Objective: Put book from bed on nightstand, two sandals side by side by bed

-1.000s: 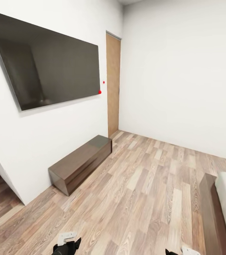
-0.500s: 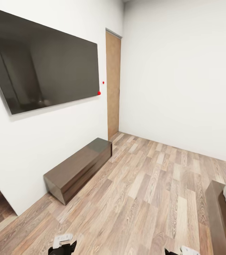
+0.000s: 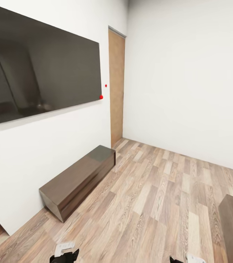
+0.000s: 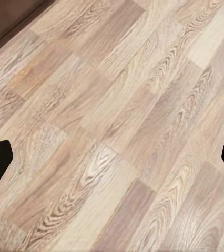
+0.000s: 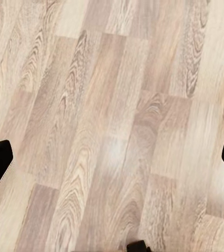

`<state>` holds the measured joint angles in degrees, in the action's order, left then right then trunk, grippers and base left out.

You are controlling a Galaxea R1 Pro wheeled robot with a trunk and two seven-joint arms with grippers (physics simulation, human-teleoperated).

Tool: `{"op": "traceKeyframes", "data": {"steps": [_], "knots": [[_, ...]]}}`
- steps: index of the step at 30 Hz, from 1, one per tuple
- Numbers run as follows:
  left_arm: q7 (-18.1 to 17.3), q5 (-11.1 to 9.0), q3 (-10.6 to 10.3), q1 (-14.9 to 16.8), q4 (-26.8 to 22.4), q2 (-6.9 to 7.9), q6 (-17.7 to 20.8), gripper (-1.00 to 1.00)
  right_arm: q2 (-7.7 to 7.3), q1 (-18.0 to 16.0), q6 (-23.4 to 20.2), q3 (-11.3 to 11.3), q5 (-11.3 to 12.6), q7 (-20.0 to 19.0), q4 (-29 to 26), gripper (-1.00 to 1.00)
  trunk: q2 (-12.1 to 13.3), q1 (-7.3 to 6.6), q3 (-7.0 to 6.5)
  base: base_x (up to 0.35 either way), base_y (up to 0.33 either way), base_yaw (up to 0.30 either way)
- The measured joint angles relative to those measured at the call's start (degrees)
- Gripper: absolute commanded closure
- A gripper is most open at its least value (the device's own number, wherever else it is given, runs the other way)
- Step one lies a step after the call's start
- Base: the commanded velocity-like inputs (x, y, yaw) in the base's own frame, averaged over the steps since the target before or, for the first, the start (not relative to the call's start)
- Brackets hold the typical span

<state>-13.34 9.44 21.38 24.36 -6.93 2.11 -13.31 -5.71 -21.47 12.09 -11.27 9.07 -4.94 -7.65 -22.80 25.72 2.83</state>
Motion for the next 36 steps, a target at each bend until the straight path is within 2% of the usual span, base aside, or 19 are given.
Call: {"op": "traceKeyframes", "data": {"steps": [8, 30, 36], "knots": [[0.0, 0.0, 0.0, 0.0, 0.0, -0.01, 0.0, -1.00, 0.00, 0.0, 0.0, 0.0, 0.0, 0.0, 0.0, -1.00, 0.0, 0.00, 0.00, 0.329, 0.000, -0.112], [0.0, 0.0, 0.0, 0.0, 0.0, -0.01, 0.0, -1.00, 0.00, 0.0, 0.0, 0.0, 0.0, 0.0, 0.0, -1.00, 0.0, 0.00, 0.00, 0.322, 0.000, -0.228], [0.0, 0.0, 0.0, 0.0, 0.0, -0.04, 0.0, -1.00, 0.00, 0.0, 0.0, 0.0, 0.0, 0.0, 0.0, -1.00, 0.0, 0.00, 0.00, 0.272, 0.000, -0.069]]}}
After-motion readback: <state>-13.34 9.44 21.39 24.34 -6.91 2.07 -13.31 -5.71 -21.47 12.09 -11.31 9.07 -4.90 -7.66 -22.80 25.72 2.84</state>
